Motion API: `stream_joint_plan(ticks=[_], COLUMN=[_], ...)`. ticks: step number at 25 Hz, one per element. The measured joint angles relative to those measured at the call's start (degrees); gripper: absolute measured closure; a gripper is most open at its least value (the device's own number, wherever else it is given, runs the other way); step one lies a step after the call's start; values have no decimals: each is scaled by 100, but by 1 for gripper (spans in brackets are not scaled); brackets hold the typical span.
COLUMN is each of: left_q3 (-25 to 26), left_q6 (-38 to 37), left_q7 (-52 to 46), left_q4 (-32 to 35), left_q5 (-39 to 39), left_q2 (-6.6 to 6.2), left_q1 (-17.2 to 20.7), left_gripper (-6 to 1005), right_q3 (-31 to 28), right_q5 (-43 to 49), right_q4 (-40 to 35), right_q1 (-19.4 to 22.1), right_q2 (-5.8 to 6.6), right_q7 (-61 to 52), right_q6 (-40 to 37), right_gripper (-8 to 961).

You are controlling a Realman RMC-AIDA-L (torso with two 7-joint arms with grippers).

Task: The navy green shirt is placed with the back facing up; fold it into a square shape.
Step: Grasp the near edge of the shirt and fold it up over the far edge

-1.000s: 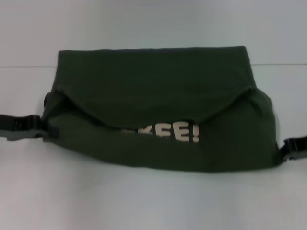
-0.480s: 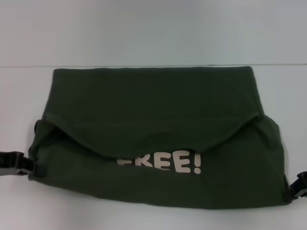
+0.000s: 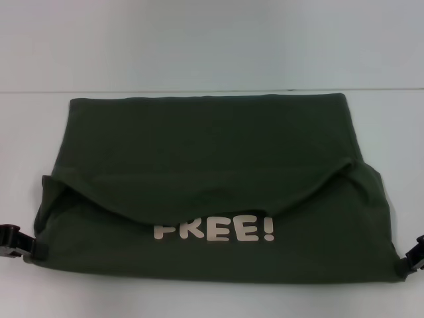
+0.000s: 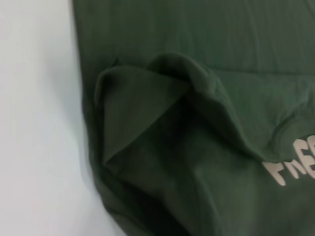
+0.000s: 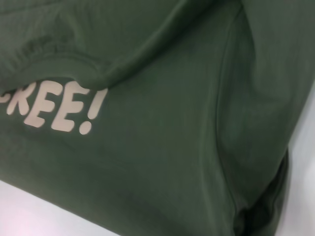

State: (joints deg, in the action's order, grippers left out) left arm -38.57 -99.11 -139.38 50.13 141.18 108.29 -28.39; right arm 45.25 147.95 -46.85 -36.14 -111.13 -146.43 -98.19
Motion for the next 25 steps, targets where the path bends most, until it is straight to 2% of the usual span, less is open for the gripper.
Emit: stream_joint_plan(ticks=[5,10,14,20,25], left_q3=[117,661,753,718,604], left_q6=[-47,154,620,1344,2144], left_q7=[127,-16,-395,-864,-1223], left_q4=[-10,-41,-60,-80,-122], left_q5=[-21,-29,-39,-24,-8], left_q2=[32,32,21,37,110], left_q1=[-150,-531,-842,-1325,-1611], left_gripper=[906,901,897,890,885], right_q3=[-233,-906,-1289,-1516,-1516], right_q5=[-62,-603,-1248,-2179,-2849], right_q4=[8,53,56,178,236], right_q1=[-106,-180,-153,-79,-120], right_q2=[-22,35,70,101,35], right_q7=[209,407,444,500,618], right_q6=[-100,138,678,1552,2522], right_gripper=[947,946,946,945,945])
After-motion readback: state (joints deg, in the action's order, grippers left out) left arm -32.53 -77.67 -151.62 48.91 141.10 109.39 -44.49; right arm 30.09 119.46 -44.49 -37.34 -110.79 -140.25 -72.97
